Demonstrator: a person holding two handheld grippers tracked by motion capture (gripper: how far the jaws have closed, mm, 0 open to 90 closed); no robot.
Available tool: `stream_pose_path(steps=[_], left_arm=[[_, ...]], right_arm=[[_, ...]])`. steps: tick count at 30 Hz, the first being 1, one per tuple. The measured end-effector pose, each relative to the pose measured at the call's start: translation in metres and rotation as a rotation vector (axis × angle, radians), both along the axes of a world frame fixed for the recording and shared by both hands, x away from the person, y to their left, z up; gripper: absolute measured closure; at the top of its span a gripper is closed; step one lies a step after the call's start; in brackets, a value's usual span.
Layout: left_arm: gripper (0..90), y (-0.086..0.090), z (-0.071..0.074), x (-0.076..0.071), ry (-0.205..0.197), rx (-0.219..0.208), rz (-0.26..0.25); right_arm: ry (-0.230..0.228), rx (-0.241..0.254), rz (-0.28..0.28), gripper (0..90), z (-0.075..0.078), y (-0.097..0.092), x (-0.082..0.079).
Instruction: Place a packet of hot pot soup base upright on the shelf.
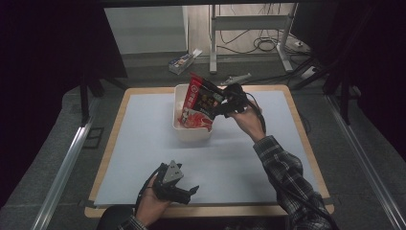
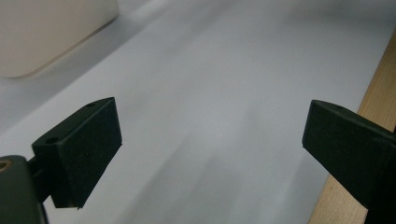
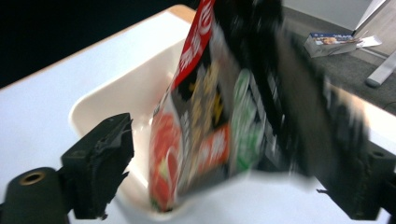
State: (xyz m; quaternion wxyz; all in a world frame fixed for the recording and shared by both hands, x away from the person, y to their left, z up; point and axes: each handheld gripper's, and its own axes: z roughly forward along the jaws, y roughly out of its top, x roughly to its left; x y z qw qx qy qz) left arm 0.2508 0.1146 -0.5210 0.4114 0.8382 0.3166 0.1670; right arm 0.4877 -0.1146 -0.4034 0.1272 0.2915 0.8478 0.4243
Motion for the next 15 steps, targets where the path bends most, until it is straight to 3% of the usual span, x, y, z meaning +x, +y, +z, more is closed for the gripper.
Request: stream_pose_path(steps=[4,15], left_arm=[[4.2,0.0,0.0,0.0,-0.001,0.007,-0.001],[3.8,-0.001,-0.002,0.001,-0.007,0.014,-0.006]], right_arm=[[-0.001,-0.013,0.02,7.6,-0.003,-0.014,-0.017],[0.02,0.04,0.054,0.4,-0.017,-0.059,-0.069]])
